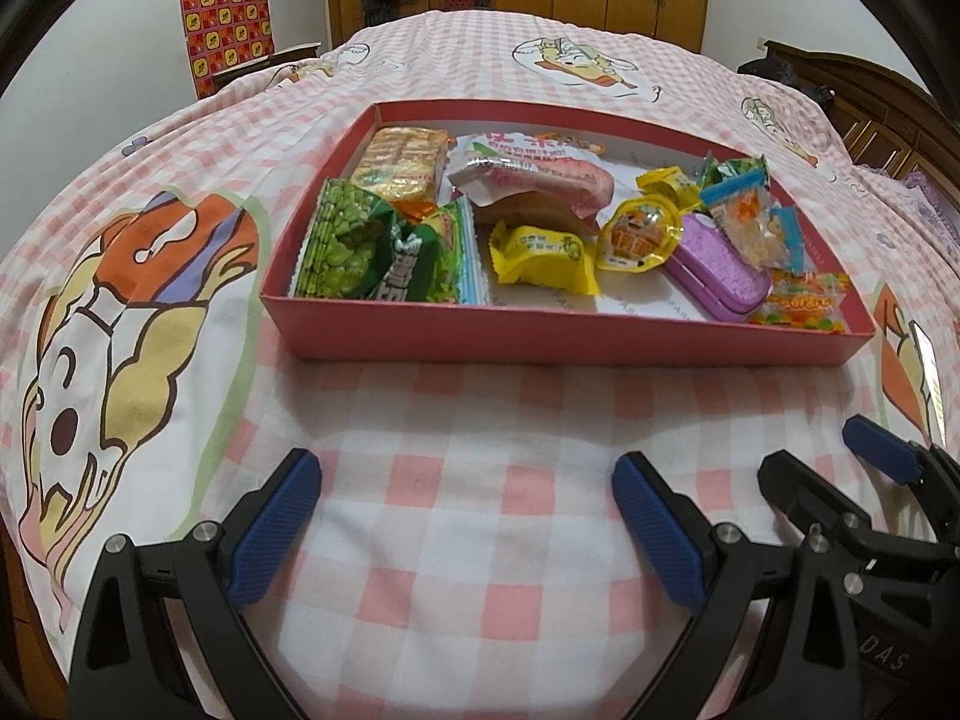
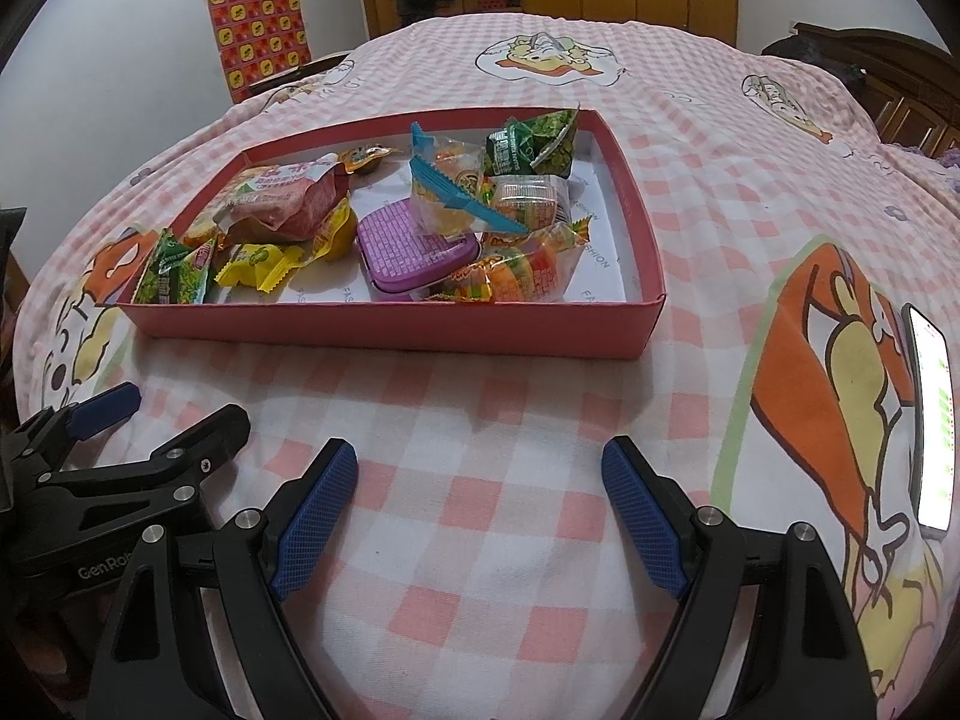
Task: Organize snacks
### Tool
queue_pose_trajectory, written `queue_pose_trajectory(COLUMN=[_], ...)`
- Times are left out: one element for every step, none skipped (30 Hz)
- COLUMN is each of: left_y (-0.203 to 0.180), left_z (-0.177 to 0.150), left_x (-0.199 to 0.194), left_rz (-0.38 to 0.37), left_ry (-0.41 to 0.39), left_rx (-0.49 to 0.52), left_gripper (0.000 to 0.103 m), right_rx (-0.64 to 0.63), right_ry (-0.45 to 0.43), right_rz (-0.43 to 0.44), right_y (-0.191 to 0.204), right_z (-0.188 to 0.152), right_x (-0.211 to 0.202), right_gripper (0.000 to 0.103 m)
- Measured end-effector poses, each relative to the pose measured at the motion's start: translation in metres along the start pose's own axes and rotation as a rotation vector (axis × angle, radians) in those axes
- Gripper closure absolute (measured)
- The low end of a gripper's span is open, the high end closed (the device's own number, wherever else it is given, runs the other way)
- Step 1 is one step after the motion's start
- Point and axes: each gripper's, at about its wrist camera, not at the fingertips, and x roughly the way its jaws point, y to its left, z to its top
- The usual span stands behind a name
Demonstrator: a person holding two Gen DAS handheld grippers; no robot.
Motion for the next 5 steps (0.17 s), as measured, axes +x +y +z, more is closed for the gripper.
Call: queue_pose_trajectory(left_y=[0.0004,0.0004,-0.0001,0.0001,0.0000], left_z=[0.0000,0.0001,0.0000,0.0001,0.0001], left_x=[0.0003,0.0001,-0.0001,0.0000,0.0000], left_rz=[0.000,0.000,0.000,-0.001,-0.001], left_ry=[-0.001,-0.001,0.000,0.000,0.000], left_rx=[0.000,0.000,0.000,0.001,0.001], left_gripper=[0.003,0.003,0.003,0.003,0.003], right_rx=[0.000,0.000,0.000,0.001,0.001], right_ry=[0.000,0.000,-0.001,-0.001,-0.002], right_rz=[0.000,0.000,0.000,-0.001,-0.001], right_y=[0.0000,0.0000,-0.0001,0.0001,0.0000], right_z=[0.0000,0.0000,0.0000,-0.0001,-0.0003], right_x=[0.0000,-0.0001,-0.0001,-0.0001,-0.0002], right_gripper=[0.017,0.017,0.017,0.017,0.017])
